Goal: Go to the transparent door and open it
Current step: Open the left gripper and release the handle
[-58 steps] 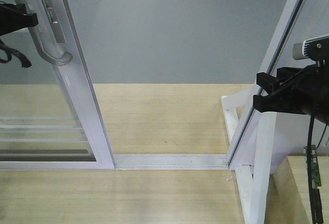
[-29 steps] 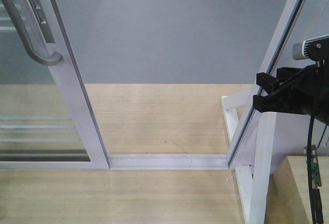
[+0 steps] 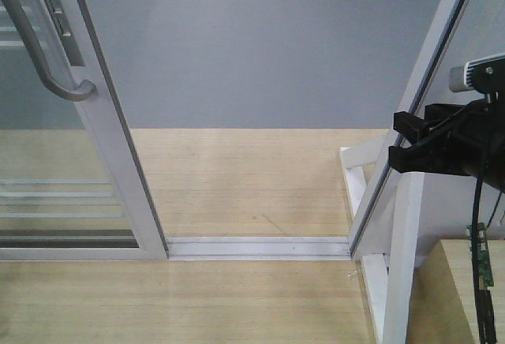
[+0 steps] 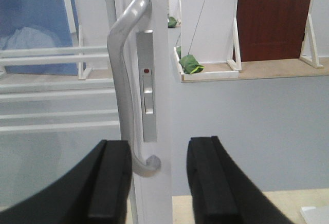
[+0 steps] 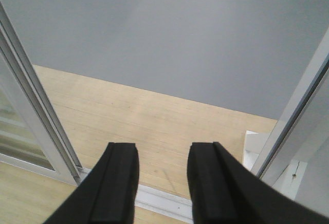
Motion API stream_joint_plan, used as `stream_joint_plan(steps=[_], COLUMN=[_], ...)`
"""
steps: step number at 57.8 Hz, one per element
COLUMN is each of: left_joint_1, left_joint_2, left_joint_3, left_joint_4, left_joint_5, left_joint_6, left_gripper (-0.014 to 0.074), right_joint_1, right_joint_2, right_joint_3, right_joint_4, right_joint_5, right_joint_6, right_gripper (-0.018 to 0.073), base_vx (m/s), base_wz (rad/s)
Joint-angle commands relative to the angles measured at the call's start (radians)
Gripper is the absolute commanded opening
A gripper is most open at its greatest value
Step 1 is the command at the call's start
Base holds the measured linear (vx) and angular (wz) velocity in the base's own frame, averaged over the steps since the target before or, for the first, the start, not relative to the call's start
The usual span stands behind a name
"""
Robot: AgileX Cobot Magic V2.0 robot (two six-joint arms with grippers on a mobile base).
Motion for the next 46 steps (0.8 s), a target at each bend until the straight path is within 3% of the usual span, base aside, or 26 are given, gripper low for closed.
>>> stream_joint_plan(steps=[1, 9, 19, 31, 43, 46], left_joint_1=[-0.003, -0.003, 0.0, 0.0, -0.004, -0.005], left_joint_2=[-0.066, -0.219, -0.432, -0.601, -0.649, -0.65], left_joint_3=[0.018, 0.113, 0.203, 0.294, 0.487, 0.479], left_joint_4=[-0.009, -0.009, -0.009, -0.074, -0.111, -0.111], left_joint_5=[-0.088, -0.098, -0.069, 0.004, -0.09, -0.023], left_joint_6=[-0.024, -0.032, -0.016, 0.135, 0.119, 0.082], left_gripper=[0.0347, 0.0244, -0.0001, -0.0007, -0.0007, -0.0007], right_joint_1=[-0.004, -0.004, -0.004, -0.004, -0.004, -0.004], right_joint_2=[-0.007, -0.007, -0.007, -0.007, -0.007, -0.007], right_joint_3=[-0.029, -0.029, -0.029, -0.029, -0.029, -0.029], right_joint_4=[-0.005, -0.005, -0.005, -0.005, -0.005, -0.005], right_joint_5=[-0.074, -0.074, -0.074, -0.074, -0.074, -0.074], right_joint_6=[-0.005, -0.005, -0.005, -0.005, -0.005, -0.005], right_gripper=[0.0317, 0.0317, 0.0317, 0.0317, 0.0317, 0.0317], base_vx=[0.0, 0.0, 0.0, 0.0, 0.0, 0.0], base_wz=[0.0, 0.0, 0.0, 0.0, 0.0, 0.0])
